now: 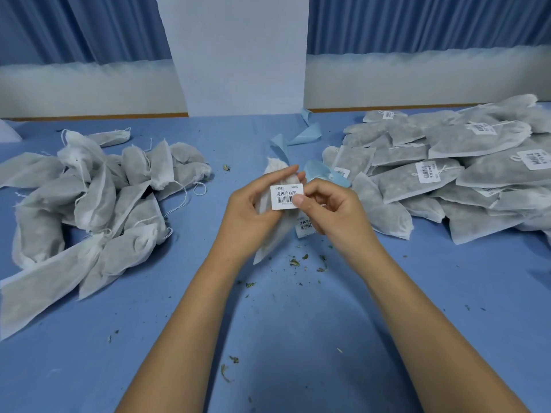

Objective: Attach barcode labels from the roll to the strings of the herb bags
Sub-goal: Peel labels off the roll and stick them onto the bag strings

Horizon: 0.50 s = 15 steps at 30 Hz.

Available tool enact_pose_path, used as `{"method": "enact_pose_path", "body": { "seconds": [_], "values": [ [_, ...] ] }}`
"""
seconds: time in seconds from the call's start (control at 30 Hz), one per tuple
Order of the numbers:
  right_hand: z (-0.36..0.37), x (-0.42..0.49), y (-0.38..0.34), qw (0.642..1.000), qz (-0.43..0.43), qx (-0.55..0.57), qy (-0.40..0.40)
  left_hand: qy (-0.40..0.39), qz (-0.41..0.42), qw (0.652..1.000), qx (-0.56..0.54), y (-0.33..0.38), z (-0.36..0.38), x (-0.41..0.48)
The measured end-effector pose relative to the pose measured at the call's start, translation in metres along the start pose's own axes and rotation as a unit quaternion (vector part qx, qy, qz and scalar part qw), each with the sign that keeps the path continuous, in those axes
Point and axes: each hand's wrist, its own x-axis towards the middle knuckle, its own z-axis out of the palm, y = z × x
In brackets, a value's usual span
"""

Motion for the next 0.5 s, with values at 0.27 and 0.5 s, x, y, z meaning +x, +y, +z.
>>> {"method": "enact_pose_path", "body": {
  "seconds": [0.27, 0.5],
  "values": [
    [0.001, 0.002, 0.009, 0.996, 0.001, -0.060, 0.061, -0.055, 0.014, 0.998, 0.035, 0.000, -0.001, -0.001],
    [0.001, 0.002, 0.013, 0.980, 0.021, -0.159, 0.120, -0.042, -0.001, 0.999, -0.011, -0.002, 0.003, -0.001]
  ]
}}
